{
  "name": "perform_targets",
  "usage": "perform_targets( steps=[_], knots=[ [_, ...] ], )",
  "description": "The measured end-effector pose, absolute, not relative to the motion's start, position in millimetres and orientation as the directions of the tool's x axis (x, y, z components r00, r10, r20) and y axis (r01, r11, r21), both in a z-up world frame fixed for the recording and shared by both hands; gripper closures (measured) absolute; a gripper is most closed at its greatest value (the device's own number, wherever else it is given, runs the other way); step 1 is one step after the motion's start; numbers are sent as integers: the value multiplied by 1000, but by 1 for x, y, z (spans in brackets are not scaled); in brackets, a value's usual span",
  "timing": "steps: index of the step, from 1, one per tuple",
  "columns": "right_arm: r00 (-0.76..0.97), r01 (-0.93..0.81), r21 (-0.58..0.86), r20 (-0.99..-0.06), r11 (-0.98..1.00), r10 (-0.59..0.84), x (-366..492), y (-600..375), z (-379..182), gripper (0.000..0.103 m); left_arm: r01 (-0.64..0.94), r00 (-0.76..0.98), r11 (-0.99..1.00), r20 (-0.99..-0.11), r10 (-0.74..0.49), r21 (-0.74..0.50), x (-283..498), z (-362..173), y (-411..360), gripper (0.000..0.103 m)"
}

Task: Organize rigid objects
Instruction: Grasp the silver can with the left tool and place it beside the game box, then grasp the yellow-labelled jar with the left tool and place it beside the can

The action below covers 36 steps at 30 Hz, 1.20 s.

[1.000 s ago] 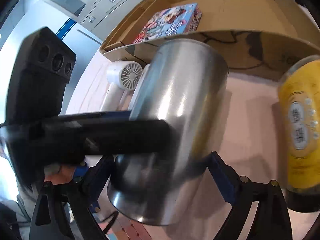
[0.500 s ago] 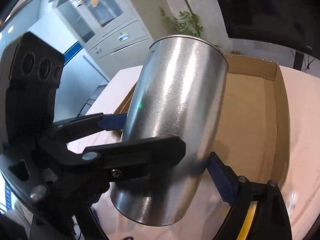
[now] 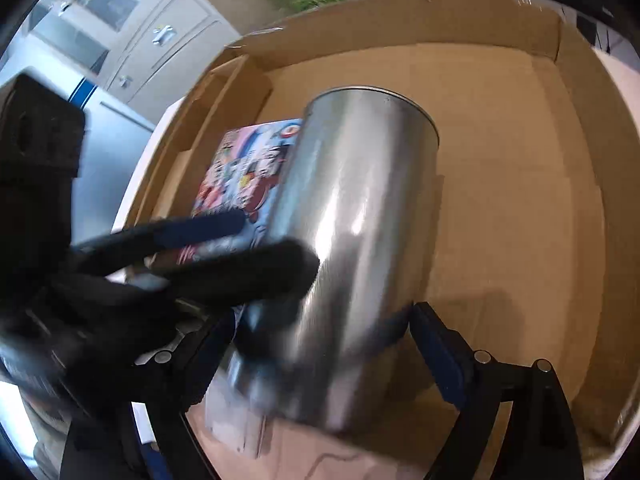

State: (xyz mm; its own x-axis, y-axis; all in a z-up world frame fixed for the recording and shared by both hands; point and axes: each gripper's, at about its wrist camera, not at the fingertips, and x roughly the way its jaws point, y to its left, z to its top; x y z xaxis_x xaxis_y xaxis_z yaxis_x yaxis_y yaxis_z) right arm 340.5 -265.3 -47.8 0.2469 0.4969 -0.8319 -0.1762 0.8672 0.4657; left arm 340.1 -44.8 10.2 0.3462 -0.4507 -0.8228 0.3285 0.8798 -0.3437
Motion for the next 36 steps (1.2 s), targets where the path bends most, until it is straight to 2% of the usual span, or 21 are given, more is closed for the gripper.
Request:
perform_targets(
  steps=[2, 3, 4, 6, 8, 9, 10, 12, 14, 17, 19, 21, 23, 25, 28, 30, 32, 35, 36],
  knots=[
    [263, -187, 518, -792, 835, 550, 325, -284, -38, 14, 308, 330, 898, -850, -411, -315, 331, -2, -31, 24],
    [290, -183, 501, -794, 846, 534, 317, -298, -31, 14, 302, 298, 900, -866, -402, -314, 326, -14, -26, 26],
    [319, -176, 467, -806, 866, 499, 312, -309, -26, 14, 305, 276, 898, -873, -402, -317, 322, -19, -25, 32],
    [375, -166, 365, -836, 916, 401, 300, -334, -18, 14, 326, 303, 900, -869, -390, -290, 311, -20, -22, 32],
    [389, -125, 298, -862, 946, 323, 301, -357, -22, 28, 287, 296, 907, -872, -391, -310, 308, -20, -17, 35],
    [386, -92, 244, -885, 965, 261, 306, -367, -29, 47, 274, 290, 909, -875, -388, -313, 310, -20, -16, 35],
    [377, -79, 216, -897, 973, 229, 307, -371, -35, 61, 266, 285, 911, -878, -385, -313, 308, -20, -16, 35],
    [403, -82, 172, -895, 982, 190, 317, -382, -46, 70, 252, 277, 916, -884, -378, -313, 305, -20, -10, 35],
    [407, -83, 177, -892, 981, 196, 316, -381, -48, 70, 248, 282, 918, -884, -373, -308, 303, -19, -10, 35],
    [448, -131, 187, -865, 974, 227, 286, -390, -21, 65, 212, 395, 948, -866, -306, -238, 292, 0, -14, 35],
    [483, -140, 206, -839, 968, 248, 254, -403, -4, 48, 217, 453, 945, -833, -319, -244, 279, 16, -19, 31],
    [461, -144, 244, -841, 959, 283, 227, -418, -4, 45, 243, 498, 942, -804, -325, -230, 257, 33, -24, 24],
    [406, -143, 245, -869, 959, 282, 208, -421, -19, 44, 287, 496, 924, -787, -367, -251, 239, 41, -38, 22],
    [362, -168, 287, -872, 943, 330, 193, -404, -33, 46, 307, 445, 900, -789, -423, -310, 228, 37, -53, 22],
    [376, -250, 215, -877, 944, 299, 174, -359, -31, 44, 311, 279, 829, -789, -547, -465, 218, 9, -75, 22],
    [307, -299, 349, -846, 888, 436, 168, -331, -31, 45, 284, 148, 777, -775, -615, -562, 217, -19, -85, 22],
    [270, -323, 423, -817, 847, 510, 170, -320, -35, 44, 243, 81, 766, -774, -627, -595, 220, -41, -91, 21],
    [250, -274, 474, -805, 837, 538, 187, -322, -53, 28, 187, 74, 789, -792, -605, -585, 227, -63, -92, 19],
    [212, -255, 538, -780, 804, 589, 196, -323, -63, 18, 170, 63, 784, -787, -614, -597, 232, -68, -91, 18]
  ],
)
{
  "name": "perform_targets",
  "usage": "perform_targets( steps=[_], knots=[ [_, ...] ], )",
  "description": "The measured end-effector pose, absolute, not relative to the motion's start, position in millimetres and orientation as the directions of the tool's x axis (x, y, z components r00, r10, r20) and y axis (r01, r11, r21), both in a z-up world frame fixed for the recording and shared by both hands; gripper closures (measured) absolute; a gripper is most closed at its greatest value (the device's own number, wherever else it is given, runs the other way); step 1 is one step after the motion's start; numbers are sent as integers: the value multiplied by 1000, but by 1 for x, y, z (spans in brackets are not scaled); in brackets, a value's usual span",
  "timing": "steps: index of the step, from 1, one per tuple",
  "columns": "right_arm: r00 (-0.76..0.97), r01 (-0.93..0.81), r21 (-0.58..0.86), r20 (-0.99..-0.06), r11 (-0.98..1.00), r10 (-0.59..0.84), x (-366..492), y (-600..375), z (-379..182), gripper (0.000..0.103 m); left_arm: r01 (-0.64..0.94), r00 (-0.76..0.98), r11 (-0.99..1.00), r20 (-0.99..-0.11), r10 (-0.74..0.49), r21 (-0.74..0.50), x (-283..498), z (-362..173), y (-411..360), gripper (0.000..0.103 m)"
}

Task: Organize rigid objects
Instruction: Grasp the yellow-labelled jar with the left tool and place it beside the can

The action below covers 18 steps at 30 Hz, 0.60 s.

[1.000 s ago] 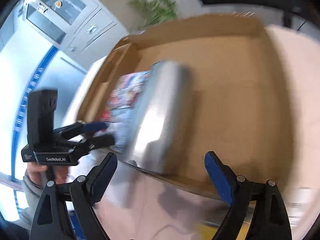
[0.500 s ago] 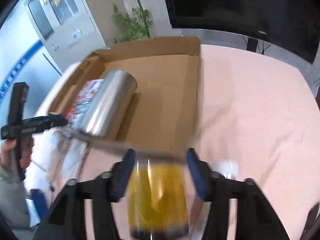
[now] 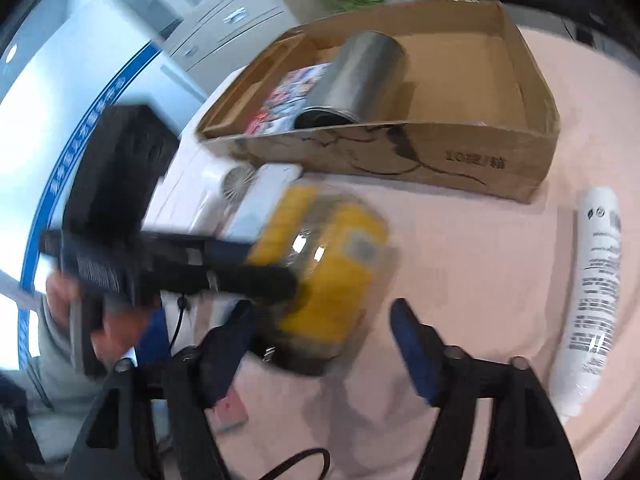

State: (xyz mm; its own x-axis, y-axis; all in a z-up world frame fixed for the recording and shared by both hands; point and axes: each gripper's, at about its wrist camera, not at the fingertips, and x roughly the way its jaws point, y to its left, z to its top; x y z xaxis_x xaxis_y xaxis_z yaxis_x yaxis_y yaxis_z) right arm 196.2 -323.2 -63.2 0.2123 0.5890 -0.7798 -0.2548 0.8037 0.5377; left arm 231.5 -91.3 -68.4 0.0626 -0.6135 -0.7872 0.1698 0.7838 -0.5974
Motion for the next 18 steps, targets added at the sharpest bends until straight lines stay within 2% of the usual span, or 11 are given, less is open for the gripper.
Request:
perform_targets(
  steps=[3, 6, 8, 13, 16, 18],
  knots=[
    [151, -221, 647, -716, 729, 681, 209, -311, -81, 16, 200, 77, 795, -800, -595, -573, 231, -68, -100, 18],
    [170, -237, 619, -732, 748, 660, 207, -290, -83, 12, 224, 107, 822, -825, -555, -524, 224, -59, -106, 19],
    [200, -247, 601, -736, 760, 647, 203, -288, -72, 13, 246, 142, 810, -807, -573, -532, 216, -41, -110, 19],
    [402, -353, 431, -732, 830, 551, 192, -299, 7, 19, 351, 285, 765, -717, -637, -540, 226, 30, -128, 18],
    [494, -410, 344, -695, 845, 523, 216, -315, 56, 19, 411, 360, 757, -672, -647, -509, 264, 75, -146, 18],
    [511, -420, 323, -689, 848, 515, 248, -328, 75, 19, 406, 360, 754, -668, -652, -517, 294, 86, -154, 18]
  ],
)
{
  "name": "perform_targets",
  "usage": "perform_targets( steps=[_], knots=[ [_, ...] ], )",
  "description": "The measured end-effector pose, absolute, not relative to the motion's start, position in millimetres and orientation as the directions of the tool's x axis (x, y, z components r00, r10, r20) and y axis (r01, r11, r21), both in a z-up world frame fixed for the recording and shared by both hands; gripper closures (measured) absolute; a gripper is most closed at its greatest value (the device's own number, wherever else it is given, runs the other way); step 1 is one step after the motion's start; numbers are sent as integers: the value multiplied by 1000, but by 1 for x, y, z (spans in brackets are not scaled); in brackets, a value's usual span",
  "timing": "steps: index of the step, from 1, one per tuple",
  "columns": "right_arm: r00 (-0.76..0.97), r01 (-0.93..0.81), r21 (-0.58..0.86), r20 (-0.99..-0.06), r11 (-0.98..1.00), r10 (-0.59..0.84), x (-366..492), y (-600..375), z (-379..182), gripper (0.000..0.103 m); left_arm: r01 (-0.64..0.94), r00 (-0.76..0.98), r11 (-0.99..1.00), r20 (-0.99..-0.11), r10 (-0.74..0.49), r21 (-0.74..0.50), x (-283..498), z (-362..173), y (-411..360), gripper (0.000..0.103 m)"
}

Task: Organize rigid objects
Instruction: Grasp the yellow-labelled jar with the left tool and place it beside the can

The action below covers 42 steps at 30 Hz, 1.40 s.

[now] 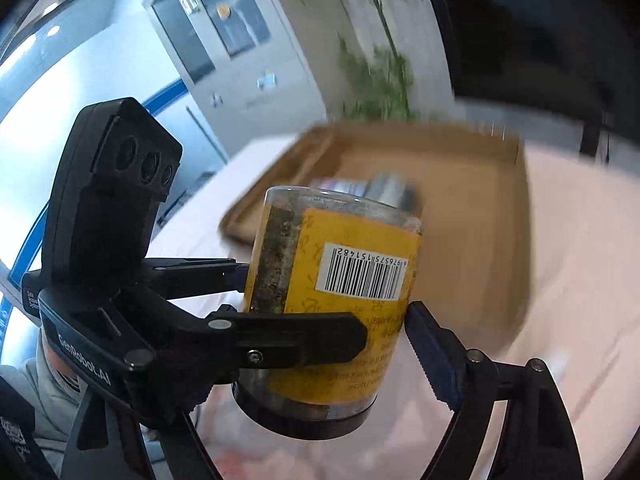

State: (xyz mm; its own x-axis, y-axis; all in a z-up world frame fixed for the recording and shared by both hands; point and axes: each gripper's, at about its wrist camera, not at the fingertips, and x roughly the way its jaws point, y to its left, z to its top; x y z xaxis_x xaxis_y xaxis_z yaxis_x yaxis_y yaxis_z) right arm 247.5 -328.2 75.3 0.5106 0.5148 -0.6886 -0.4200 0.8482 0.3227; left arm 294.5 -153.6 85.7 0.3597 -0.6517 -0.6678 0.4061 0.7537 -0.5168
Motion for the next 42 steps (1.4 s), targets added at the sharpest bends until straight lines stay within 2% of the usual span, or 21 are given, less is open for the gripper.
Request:
perform_targets(
  steps=[3, 6, 9, 12, 18, 22, 24, 27, 29, 31, 32, 33, 34, 36, 39, 42],
  knots=[
    [492, -410, 346, -695, 844, 524, 290, -344, 75, 20, 375, 325, 763, -696, -641, -527, 339, 77, -164, 18],
    [449, -387, 393, -709, 834, 543, 312, -361, 53, 20, 323, 260, 774, -735, -626, -545, 366, 41, -166, 18],
    [381, -328, 462, -734, 824, 562, 326, -377, 13, 21, 287, 195, 804, -790, -582, -521, 373, 3, -171, 19],
    [351, -293, 492, -742, 819, 571, 330, -370, -17, 22, 338, 223, 822, -810, -543, -458, 367, 8, -178, 19],
    [339, -182, 428, -818, 885, 465, 333, -363, -39, 23, 370, 340, 835, -777, -530, -408, 350, 45, -152, 19],
    [314, -157, 341, -873, 927, 374, 333, -347, -45, 15, 366, 454, 866, -748, -485, -339, 328, 58, -133, 19],
    [358, -209, 321, -854, 924, 377, 315, -346, -24, 15, 381, 513, 874, -718, -471, -301, 308, 64, -128, 19],
    [495, -225, 320, -776, 920, 391, 260, -378, 21, 15, 471, 576, 851, -650, -496, -232, 275, 65, -122, 17],
    [575, -173, 269, -753, 947, 319, 224, -406, 36, 15, 484, 613, 863, -648, -452, -145, 258, 61, -121, 17],
    [574, -69, 207, -792, 976, 209, 194, -439, 24, 15, 490, 612, 868, -674, -413, -87, 245, 50, -122, 17],
    [541, -19, 198, -822, 980, 176, 186, -451, 11, 16, 501, 598, 861, -685, -416, -85, 241, 46, -119, 17],
    [494, 39, 189, -857, 981, 146, 179, -460, -10, 24, 526, 574, 846, -696, -432, -91, 236, 40, -120, 17],
    [453, 70, 170, -884, 983, 120, 174, -462, -28, 37, 537, 563, 838, -701, -438, -93, 234, 36, -122, 17],
    [397, 75, 156, -911, 985, 114, 164, -453, -60, 48, 557, 532, 825, -720, -445, -98, 231, 29, -130, 17],
    [437, 43, 59, -899, 997, 34, 148, -430, -76, 57, 607, 491, 789, -738, -463, -92, 222, 23, -136, 17],
    [444, -113, 100, -885, 989, 140, 133, -396, -81, 58, 675, 429, 731, -754, -498, -100, 206, 23, -141, 18]
  ],
)
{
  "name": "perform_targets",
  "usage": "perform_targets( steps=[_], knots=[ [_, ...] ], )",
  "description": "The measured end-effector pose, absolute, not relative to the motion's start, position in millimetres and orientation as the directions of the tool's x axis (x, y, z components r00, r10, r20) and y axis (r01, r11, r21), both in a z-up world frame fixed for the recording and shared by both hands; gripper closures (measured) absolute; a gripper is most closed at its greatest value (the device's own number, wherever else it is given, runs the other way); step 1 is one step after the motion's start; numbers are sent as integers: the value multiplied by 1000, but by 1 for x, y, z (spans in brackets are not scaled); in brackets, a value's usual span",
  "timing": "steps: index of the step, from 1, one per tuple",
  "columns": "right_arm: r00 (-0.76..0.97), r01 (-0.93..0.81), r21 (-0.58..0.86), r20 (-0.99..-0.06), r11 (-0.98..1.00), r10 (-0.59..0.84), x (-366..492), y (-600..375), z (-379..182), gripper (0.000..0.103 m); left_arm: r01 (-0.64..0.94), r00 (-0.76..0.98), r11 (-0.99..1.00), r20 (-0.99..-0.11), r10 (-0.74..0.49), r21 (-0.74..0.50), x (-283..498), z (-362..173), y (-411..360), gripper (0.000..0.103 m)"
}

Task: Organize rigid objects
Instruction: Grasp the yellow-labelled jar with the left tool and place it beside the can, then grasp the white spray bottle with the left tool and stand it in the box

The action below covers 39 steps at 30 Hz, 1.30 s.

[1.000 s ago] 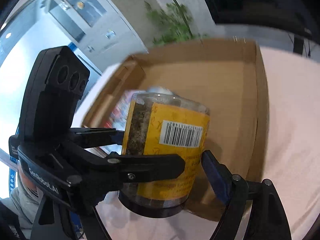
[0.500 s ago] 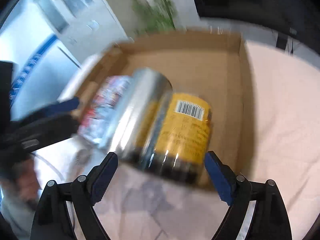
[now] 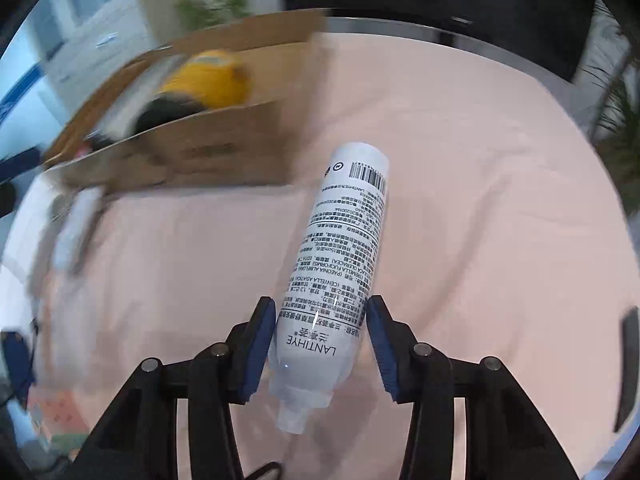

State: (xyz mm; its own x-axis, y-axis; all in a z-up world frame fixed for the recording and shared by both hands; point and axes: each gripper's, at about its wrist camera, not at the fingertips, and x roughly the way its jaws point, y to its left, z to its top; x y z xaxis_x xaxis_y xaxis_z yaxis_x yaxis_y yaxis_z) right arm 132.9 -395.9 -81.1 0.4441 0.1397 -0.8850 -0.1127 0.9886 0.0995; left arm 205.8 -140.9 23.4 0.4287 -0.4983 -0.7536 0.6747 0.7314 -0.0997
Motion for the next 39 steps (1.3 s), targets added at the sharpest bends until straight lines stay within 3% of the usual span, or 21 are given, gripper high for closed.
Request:
perform_targets(
  steps=[5, 12, 14, 16, 18, 20, 24, 28, 32, 39],
  knots=[
    [391, -511, 96, -859, 854, 330, 94, -342, -85, 59, 789, 304, 606, -789, -534, -106, 190, 4, -159, 18],
    [379, -633, 4, -870, 774, 315, 109, -349, -78, 58, 860, 105, 485, -876, -471, -158, 184, -53, -194, 28],
    [415, -598, -38, -869, 801, 270, 117, -359, -74, 57, 850, 64, 490, -884, -462, -194, 187, -56, -195, 37],
    [460, -490, -54, -864, 870, 205, 131, -373, -66, 57, 827, 19, 511, -895, -445, -236, 189, -63, -194, 55],
    [462, -334, -7, -873, 943, 157, 140, -389, -66, 57, 800, -4, 547, -913, -408, -248, 193, -71, -195, 59],
    [431, -205, 119, -880, 971, 199, 143, -397, -69, 54, 778, -13, 574, -920, -391, -255, 193, -75, -197, 59],
    [413, -9, 489, -793, 872, 448, 136, -406, -88, 48, 728, -7, 626, -917, -398, -278, 195, -79, -198, 60],
    [382, 154, 586, -778, 796, 499, 148, -383, -119, 42, 704, 7, 655, -919, -393, -275, 193, -79, -199, 60],
    [434, 176, 554, -785, 813, 442, 154, -366, -118, 50, 668, 52, 698, -920, -389, -258, 188, -75, -195, 59],
    [628, -39, 501, -661, 865, 411, 188, -377, -19, 58, 600, 268, 753, -818, -508, -271, 229, -1, -208, 59]
  ],
)
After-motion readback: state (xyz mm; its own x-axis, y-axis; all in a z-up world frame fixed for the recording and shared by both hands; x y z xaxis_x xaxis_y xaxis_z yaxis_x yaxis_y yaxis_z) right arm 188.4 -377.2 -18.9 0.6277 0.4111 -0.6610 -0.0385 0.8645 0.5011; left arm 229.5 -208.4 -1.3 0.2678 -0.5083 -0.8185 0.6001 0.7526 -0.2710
